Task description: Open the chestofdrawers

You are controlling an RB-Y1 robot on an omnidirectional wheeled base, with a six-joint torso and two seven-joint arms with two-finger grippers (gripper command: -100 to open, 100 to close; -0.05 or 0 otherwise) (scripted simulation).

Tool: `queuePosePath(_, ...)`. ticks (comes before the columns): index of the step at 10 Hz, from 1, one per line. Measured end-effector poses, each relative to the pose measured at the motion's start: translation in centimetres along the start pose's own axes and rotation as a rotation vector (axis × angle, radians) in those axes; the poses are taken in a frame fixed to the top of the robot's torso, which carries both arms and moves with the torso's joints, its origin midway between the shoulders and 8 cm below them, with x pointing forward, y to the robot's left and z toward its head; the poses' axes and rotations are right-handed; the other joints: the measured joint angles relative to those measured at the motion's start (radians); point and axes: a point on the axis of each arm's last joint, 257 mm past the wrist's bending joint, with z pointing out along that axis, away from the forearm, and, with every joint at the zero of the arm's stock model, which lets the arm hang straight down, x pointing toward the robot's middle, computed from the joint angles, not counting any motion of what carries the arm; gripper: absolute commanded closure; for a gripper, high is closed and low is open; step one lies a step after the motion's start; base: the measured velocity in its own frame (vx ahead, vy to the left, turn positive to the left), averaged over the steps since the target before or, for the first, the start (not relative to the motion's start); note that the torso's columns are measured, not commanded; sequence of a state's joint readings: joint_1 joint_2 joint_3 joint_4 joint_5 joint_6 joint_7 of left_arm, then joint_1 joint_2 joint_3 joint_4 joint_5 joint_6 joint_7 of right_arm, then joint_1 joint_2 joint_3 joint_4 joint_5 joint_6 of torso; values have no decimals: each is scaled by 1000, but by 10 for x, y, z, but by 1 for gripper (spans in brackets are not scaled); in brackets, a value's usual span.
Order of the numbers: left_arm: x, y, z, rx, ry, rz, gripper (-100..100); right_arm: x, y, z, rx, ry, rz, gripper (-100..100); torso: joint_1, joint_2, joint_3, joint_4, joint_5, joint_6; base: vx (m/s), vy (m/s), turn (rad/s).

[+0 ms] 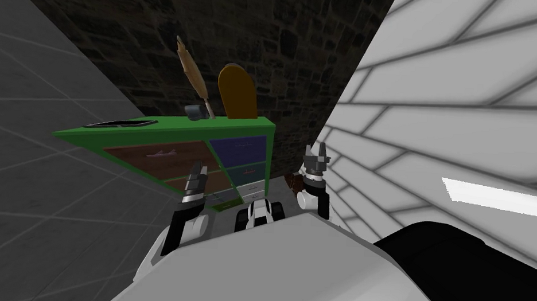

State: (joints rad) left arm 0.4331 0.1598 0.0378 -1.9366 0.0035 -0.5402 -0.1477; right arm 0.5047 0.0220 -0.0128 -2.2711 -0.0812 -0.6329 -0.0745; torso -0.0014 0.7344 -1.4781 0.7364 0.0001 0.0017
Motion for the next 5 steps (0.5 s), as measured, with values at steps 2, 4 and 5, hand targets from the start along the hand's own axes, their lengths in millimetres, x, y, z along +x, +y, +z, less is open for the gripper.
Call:
queuePosePath(2, 6, 19, -6, -28, 10, 7, -100, 0, 0, 0, 0, 0, 0, 0, 2, -1, 0, 0, 1, 0, -8, -105, -7)
queuePosePath(4, 7, 33, -9, -46, 16, 17, -100, 0, 0, 0, 0, 0, 0, 0, 0, -2, 0, -4, 3, 3, -10, -103, 17)
queuePosePath(5, 8, 38, -9, -54, 17, 21, -100, 0, 0, 0, 0, 0, 0, 0, -1, -4, -1, -6, 4, 5, -15, -61, -10)
